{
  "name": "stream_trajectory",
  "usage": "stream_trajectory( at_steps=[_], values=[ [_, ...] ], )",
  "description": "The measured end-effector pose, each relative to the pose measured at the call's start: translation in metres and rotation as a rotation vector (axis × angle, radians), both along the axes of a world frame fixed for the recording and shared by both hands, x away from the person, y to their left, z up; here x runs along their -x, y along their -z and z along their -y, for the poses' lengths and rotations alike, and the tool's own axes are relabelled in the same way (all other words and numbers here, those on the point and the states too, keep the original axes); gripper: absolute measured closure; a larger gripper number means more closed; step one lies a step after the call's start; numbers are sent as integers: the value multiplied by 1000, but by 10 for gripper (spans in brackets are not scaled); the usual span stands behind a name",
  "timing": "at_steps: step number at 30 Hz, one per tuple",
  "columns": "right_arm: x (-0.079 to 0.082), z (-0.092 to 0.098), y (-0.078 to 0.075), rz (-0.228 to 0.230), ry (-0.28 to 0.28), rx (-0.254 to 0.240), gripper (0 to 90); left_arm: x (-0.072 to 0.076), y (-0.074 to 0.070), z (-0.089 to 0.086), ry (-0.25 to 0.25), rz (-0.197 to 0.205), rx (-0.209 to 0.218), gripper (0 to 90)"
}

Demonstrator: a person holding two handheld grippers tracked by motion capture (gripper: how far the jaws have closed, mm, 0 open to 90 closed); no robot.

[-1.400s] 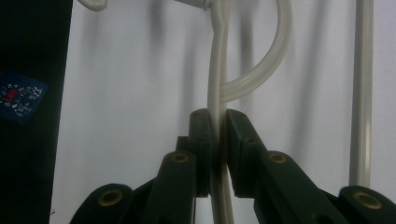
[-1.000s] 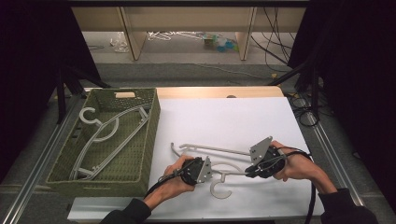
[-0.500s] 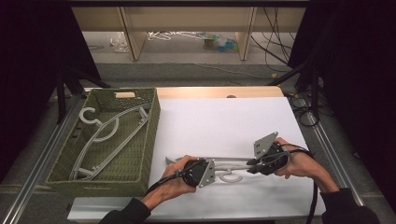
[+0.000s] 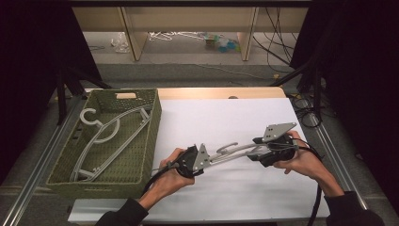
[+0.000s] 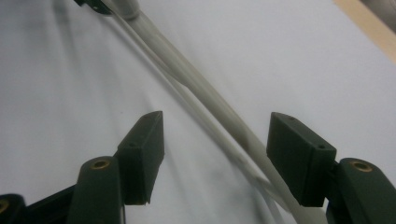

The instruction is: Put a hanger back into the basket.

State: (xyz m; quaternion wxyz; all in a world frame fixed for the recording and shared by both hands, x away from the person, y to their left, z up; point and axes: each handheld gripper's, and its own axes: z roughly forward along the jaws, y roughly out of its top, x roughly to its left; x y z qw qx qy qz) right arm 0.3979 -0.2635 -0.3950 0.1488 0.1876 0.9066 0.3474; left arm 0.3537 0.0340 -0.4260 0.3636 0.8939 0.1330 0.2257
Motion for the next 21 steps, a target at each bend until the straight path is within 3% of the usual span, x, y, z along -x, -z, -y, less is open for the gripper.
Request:
stream_trajectory(
  at_steps=[3, 5, 9, 13, 17, 20, 21],
  values=[
    [0, 4, -4, 2, 21, -23, 352, -5, -8, -9, -59, -58, 63, 790],
    [2, 5, -5, 1, 23, -46, 352, -7, -10, -12, -71, -73, 73, 790],
    [6, 6, -4, 4, 46, -68, 342, -11, -17, -21, -106, -145, 148, 790],
    [9, 6, -2, 25, 67, -87, 322, -12, -24, -26, -120, -172, 194, 790],
    [14, 7, 0, 11, 96, -117, 293, -13, -33, -33, -123, -173, 238, 790],
    [21, 9, 3, 13, 93, -119, 247, -15, -40, -40, -135, -188, 279, 790],
    [22, 10, 4, 17, 97, -124, 248, -15, -42, -42, -140, -207, 313, 790]
  ],
)
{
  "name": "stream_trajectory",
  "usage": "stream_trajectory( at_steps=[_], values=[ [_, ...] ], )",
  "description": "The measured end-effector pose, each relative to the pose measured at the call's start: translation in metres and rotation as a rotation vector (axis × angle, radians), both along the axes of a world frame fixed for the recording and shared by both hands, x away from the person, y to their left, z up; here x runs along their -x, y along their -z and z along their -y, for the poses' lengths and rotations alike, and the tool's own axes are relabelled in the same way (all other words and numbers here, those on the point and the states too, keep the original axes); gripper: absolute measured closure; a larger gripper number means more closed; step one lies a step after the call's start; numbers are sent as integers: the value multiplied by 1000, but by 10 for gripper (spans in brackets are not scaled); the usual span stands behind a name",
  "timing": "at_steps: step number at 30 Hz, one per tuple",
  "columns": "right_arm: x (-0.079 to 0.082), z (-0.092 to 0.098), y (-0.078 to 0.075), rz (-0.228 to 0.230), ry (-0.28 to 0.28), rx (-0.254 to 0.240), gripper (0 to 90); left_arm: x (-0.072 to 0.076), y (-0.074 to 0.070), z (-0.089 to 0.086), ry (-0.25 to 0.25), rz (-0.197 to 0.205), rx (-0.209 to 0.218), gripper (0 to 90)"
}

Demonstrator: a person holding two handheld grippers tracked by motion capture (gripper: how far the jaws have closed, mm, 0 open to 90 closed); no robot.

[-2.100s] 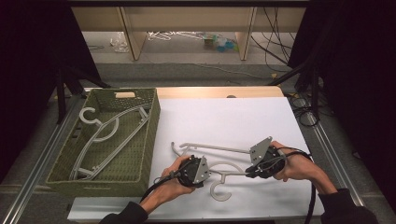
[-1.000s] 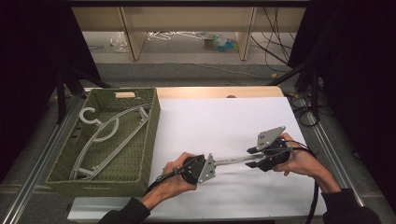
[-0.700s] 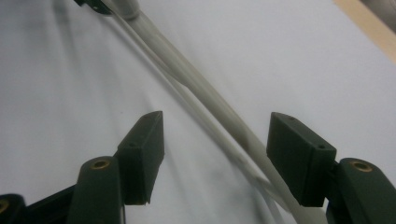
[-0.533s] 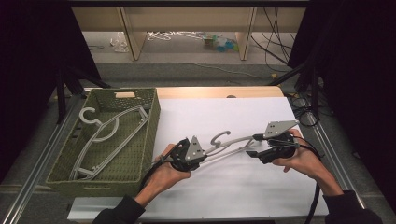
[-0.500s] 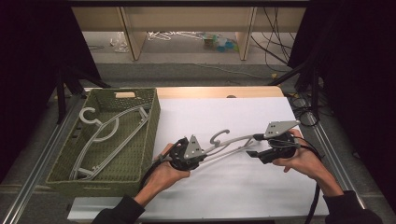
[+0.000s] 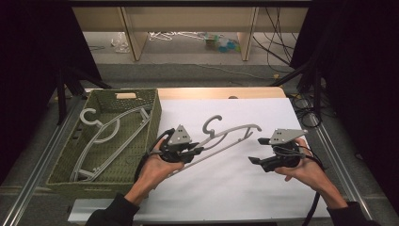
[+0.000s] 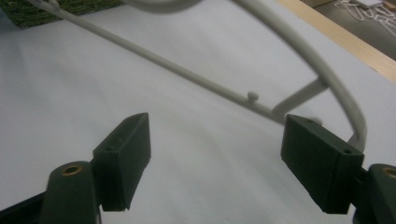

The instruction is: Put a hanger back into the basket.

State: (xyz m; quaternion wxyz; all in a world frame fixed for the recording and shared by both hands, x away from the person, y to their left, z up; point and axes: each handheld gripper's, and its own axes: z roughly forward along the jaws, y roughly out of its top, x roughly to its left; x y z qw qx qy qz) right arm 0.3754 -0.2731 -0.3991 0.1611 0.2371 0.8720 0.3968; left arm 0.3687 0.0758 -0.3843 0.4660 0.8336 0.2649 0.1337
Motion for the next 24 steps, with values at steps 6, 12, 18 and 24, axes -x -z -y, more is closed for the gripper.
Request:
stream_trajectory(
  at_steps=[6, 12, 18, 24],
  values=[
    [16, 7, 9, -14, -13, -15, 248, -1, -12, -11, -24, -28, 54, 789],
    [23, 7, 11, -23, -20, -16, 244, 1, -32, -28, -44, -30, 99, 790],
    [24, 8, 13, -30, -24, -9, 243, 2, -60, -58, -64, -47, 259, 790],
    [24, 8, 14, -30, -25, -7, 243, 4, -90, -79, -90, -20, 309, 790]
  ],
)
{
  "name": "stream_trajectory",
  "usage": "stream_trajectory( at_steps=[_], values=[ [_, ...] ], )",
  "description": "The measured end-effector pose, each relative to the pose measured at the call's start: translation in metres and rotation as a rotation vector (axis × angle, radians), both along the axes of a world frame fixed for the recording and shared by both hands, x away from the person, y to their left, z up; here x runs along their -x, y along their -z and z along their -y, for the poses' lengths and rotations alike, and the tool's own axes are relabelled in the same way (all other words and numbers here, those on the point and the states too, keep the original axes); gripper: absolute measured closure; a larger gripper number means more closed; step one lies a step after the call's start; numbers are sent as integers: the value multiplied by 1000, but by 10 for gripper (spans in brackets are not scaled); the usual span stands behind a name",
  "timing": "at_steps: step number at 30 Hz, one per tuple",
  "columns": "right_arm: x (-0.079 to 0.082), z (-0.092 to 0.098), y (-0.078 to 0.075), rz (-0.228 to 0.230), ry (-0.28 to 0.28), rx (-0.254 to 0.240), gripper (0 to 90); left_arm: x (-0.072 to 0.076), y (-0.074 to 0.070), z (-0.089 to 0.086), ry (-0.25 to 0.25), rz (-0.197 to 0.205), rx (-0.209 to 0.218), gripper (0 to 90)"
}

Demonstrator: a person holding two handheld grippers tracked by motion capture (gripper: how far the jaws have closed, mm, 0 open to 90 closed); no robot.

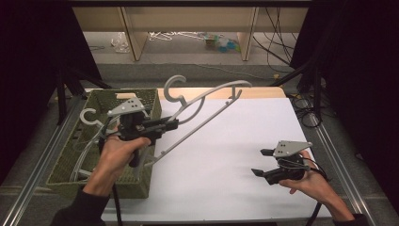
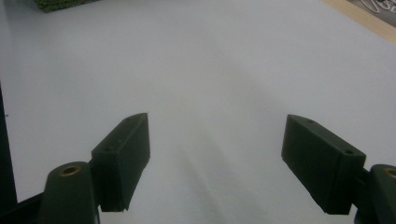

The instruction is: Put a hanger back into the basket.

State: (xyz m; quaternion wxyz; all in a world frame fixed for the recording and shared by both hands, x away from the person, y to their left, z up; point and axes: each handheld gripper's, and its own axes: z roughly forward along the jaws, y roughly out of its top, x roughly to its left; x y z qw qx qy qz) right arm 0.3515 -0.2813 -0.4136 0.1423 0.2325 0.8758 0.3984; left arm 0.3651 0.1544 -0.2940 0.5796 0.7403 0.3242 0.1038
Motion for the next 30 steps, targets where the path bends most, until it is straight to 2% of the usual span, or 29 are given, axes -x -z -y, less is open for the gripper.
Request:
stream_trajectory(
  at_steps=[2, 4, 6, 9, 10, 12, 13, 14, 19, 22, 24, 25, 29, 30],
  values=[
    [1, 0, 0, -1, 0, 2, 243, -1, -8, -8, -18, 13, -12, 790],
    [1, 0, 0, -4, 0, -1, 243, -3, -17, -24, -57, 22, -44, 790],
    [1, 0, 0, -7, 3, 2, 243, -3, -19, -30, -72, 20, -47, 790],
    [1, 1, 2, -8, 0, 3, 244, -6, -21, -52, -127, 22, -83, 790],
    [1, 0, 3, -9, -3, 8, 244, -9, -20, -64, -152, 23, -98, 790],
    [1, 0, 3, -11, -5, 7, 244, -10, -19, -71, -166, 23, -104, 790],
    [1, -1, 3, -14, -8, 11, 244, -12, -16, -85, -188, 17, -120, 790],
    [1, -1, 3, -14, -8, 11, 244, -12, -16, -85, -188, 17, -120, 790],
    [1, -2, 5, -24, -10, 12, 243, -19, -3, -121, -228, 21, -169, 790],
    [1, -2, 5, -26, -7, 18, 243, -23, 8, -139, -259, 18, -179, 790],
    [1, -2, 4, -19, -9, 9, 242, -25, 21, -158, -292, -3, -180, 790],
    [1, -1, 4, -24, -8, 11, 242, -25, 21, -158, -292, -3, -180, 790],
    [1, -1, 5, -29, -5, 12, 242, -25, 37, -182, -333, -11, -180, 789],
    [1, -1, 5, -29, -5, 12, 242, -25, 37, -182, -333, -11, -180, 790]
  ],
)
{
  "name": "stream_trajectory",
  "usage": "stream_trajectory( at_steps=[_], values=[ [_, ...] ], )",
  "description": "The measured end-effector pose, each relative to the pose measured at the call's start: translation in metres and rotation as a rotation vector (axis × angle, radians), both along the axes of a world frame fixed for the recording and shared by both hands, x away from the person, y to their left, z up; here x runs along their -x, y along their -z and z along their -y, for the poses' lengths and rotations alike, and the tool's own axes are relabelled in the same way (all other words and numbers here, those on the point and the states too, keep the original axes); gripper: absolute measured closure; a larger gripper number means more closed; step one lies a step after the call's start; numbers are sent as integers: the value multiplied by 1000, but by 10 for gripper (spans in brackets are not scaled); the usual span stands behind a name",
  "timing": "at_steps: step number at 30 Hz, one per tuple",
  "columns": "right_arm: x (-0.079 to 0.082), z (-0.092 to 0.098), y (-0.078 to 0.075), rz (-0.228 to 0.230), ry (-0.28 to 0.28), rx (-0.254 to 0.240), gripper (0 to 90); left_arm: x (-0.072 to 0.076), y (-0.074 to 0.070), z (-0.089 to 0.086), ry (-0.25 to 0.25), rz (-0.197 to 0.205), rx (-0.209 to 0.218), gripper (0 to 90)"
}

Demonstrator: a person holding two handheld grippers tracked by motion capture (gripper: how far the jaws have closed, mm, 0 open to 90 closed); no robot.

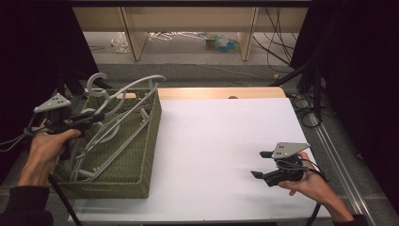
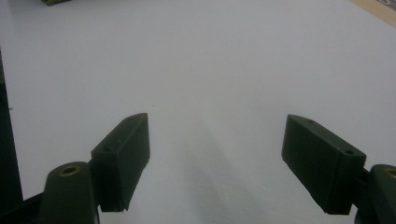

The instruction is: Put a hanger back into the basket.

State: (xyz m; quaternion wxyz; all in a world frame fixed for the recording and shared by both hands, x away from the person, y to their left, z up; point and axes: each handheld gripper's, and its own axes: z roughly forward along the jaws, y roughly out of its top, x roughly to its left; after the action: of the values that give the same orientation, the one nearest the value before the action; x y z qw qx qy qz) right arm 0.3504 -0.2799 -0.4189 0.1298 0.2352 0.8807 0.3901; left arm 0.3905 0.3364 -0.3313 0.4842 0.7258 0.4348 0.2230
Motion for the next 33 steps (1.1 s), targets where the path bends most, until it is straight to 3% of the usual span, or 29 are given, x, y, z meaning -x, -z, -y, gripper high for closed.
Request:
stream_trajectory(
  at_steps=[4, 12, 16, 28, 31, 33],
  values=[
    [0, 0, 0, -3, 0, -1, 241, 2, 7, -12, 7, -12, -9, 790],
    [0, -1, 1, -9, -2, 0, 241, 3, 16, -16, -7, -43, -49, 790],
    [0, -1, 1, -6, -11, 4, 241, 4, 21, -23, -29, -56, -37, 790],
    [-1, -2, 3, -9, -13, 15, 243, 1, 48, -26, -5, -157, -12, 790],
    [0, -3, 4, -15, -13, 15, 243, -3, 55, -23, -5, -189, 2, 790],
    [0, -3, 4, -20, -18, 18, 243, -5, 61, -25, -5, -205, 42, 790]
  ],
)
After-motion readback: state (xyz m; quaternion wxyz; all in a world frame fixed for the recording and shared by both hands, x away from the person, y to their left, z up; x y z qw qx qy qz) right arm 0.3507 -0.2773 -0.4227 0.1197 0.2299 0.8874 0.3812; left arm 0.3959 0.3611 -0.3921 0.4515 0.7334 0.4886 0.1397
